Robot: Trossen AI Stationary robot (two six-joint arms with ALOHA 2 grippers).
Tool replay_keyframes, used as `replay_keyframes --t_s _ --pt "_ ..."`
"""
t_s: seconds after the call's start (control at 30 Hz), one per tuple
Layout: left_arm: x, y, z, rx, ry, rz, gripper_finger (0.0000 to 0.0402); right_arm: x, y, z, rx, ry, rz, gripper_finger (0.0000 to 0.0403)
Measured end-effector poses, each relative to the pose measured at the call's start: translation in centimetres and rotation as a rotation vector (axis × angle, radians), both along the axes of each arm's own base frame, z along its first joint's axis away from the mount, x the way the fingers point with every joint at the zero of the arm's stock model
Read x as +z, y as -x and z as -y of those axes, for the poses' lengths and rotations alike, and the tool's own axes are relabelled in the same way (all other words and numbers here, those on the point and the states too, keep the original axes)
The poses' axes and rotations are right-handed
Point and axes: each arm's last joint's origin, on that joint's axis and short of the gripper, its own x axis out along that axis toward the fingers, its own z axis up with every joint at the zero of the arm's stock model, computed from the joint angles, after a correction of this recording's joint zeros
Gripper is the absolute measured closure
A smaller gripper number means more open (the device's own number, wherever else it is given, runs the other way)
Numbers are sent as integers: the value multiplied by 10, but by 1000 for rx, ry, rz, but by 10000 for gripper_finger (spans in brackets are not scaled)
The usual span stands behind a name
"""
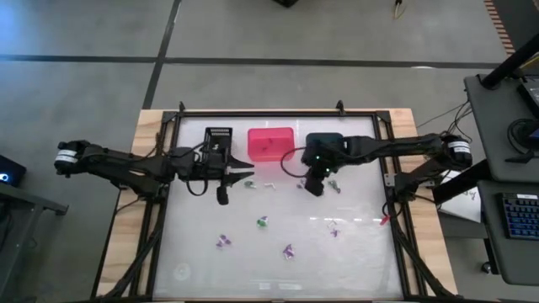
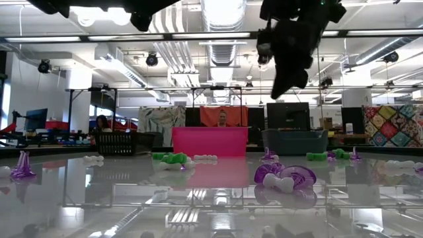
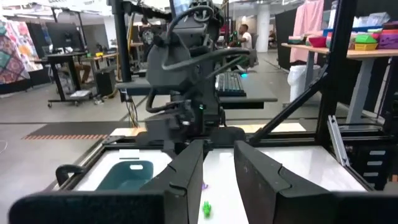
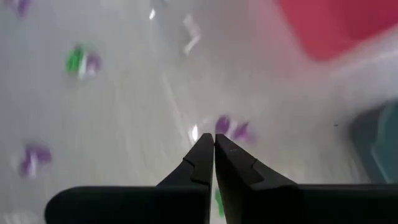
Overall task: Sort Halloween decoration
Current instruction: Put the green skeleton toy into the blue bin
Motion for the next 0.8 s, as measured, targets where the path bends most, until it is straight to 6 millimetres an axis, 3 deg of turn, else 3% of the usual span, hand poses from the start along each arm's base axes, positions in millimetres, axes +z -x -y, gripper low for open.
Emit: replay_keyframes --t_s 0.23,0.33,0.47,0.8 --pt "2 9 -1 1 -4 -33 326 -29 9 -17 308 96 -184 389" --pt "1 9 -1 1 -13 -36 326 -35 7 -22 380 107 -184 369" --pt "0 8 -1 0 -18 -45 326 -42 5 -20 398 123 -211 326" --pt "-3 8 -1 1 -25 -73 326 -86 -2 -20 364 88 -404 241"
